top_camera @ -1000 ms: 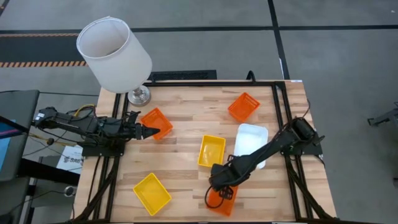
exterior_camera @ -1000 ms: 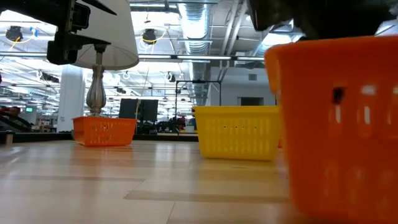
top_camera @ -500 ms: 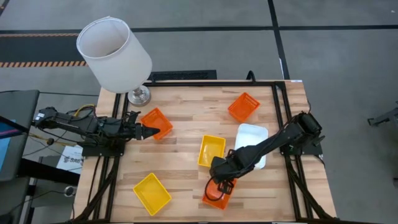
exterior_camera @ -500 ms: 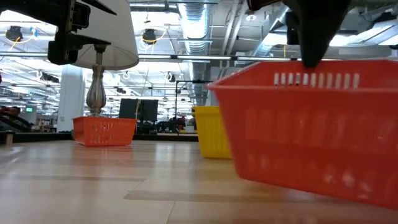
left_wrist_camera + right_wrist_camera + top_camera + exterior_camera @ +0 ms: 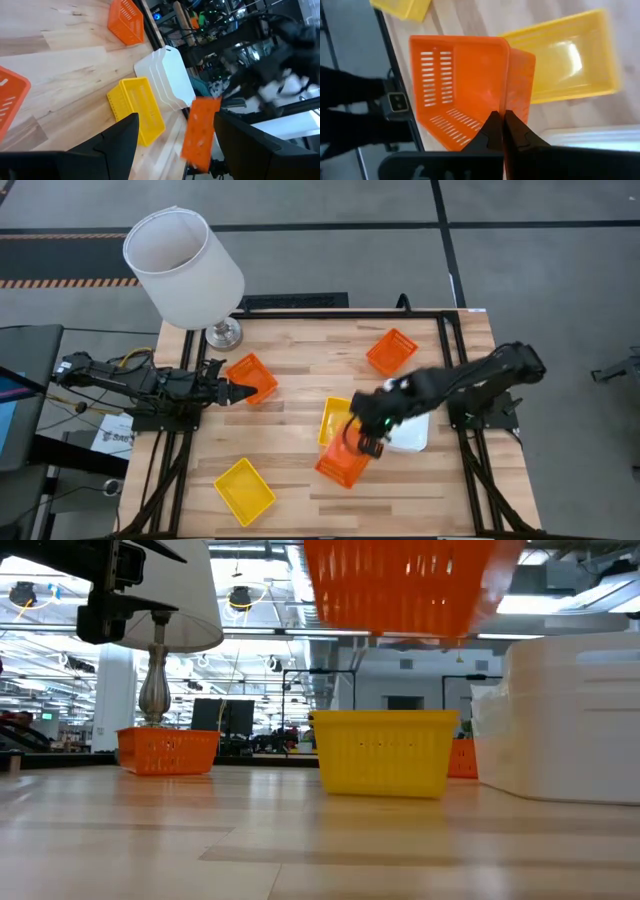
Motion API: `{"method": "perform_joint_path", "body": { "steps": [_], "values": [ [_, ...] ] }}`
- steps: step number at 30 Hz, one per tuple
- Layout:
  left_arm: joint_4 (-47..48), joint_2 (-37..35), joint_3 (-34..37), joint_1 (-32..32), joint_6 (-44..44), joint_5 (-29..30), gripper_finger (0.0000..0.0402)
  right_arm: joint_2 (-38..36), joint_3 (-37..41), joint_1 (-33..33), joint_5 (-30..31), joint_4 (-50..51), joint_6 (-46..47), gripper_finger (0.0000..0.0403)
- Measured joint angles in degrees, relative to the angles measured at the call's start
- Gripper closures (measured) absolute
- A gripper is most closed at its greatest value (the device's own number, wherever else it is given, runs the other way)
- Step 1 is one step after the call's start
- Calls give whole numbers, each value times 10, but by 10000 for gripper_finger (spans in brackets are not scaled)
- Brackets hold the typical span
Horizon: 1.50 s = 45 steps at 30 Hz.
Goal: Stack baskets by color
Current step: Stack the bottom orange bin on the top right orange bin
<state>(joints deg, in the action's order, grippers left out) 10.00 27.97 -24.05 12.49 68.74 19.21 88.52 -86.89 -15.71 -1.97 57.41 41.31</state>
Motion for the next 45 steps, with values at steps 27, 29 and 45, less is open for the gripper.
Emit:
{"method": "perform_joint_path", "body": {
  "steps": [27, 29, 45],
  "values": [
    [0, 0, 0, 0, 30, 47, 155, -120, 0, 603, -85, 178, -444, 403],
    [0, 0, 0, 0, 31, 53, 155, -102, 0, 635, -103, 180, -474, 403],
    [0, 0, 0, 0, 36, 71, 155, 56, 0, 727, -156, 209, -595, 403]
  ]
}}
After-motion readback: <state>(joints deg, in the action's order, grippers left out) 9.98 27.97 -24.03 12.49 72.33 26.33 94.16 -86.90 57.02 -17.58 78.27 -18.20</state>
